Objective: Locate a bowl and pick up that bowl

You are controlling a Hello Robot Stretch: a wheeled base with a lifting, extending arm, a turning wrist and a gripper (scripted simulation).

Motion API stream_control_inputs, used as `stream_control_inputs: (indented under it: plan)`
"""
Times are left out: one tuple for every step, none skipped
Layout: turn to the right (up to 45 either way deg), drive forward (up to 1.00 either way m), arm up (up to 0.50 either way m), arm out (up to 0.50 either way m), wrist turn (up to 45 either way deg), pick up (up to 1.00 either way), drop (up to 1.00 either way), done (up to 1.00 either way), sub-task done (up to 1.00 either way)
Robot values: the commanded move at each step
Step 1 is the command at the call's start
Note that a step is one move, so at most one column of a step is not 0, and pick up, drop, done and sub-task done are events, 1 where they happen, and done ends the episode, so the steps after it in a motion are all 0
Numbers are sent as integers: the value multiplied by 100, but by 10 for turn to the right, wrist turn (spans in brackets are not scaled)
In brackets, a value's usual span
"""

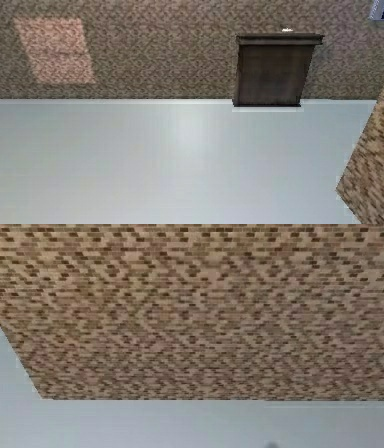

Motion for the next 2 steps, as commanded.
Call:
stream_control_inputs:
  plan:
    - [450, 0, 0, 0, 0, 0, 0, 0, 0]
    - [420, 0, 0, 0, 0, 0, 0, 0, 0]
